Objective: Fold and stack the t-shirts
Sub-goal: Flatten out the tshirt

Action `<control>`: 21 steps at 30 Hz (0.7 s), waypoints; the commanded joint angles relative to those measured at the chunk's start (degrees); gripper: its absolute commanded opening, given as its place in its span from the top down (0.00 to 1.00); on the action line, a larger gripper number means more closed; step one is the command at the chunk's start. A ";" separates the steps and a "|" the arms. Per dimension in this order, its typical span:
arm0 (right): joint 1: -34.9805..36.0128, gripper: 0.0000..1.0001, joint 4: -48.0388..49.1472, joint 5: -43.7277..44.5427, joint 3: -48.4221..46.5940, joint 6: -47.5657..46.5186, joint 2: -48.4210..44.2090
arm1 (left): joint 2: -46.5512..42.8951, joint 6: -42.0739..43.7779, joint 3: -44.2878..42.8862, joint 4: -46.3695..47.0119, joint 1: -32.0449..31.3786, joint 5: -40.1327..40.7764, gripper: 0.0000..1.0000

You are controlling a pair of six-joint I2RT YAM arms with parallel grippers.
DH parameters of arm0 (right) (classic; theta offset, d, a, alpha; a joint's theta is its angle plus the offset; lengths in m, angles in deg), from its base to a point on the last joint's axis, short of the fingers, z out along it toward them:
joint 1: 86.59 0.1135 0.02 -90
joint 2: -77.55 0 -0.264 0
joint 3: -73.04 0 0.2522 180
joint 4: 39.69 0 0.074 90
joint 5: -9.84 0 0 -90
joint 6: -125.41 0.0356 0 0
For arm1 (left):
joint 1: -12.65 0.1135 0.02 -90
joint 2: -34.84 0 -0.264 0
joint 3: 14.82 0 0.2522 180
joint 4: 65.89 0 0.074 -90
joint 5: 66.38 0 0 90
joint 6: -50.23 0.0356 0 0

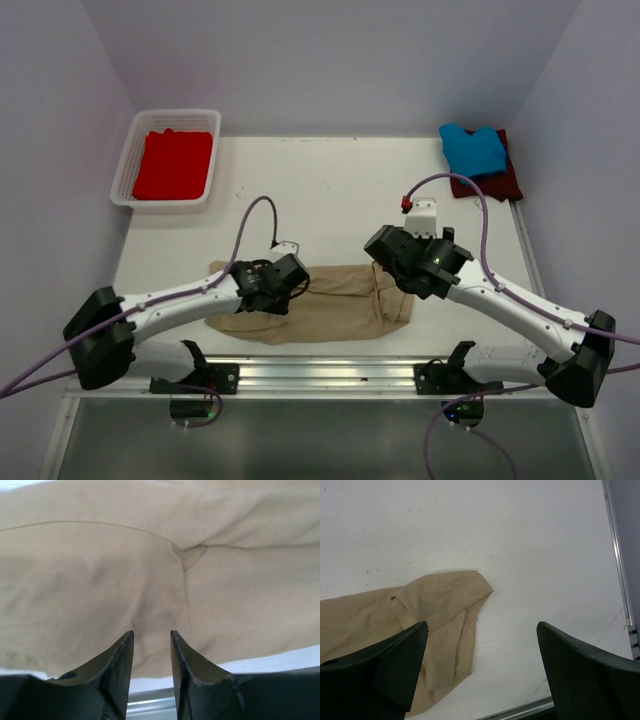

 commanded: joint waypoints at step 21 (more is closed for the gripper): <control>-6.39 0.04 14.88 -10.24 7.76 -8.73 -5.28 | -16.55 -39.46 7.15 -26.93 4.74 8.97 0.49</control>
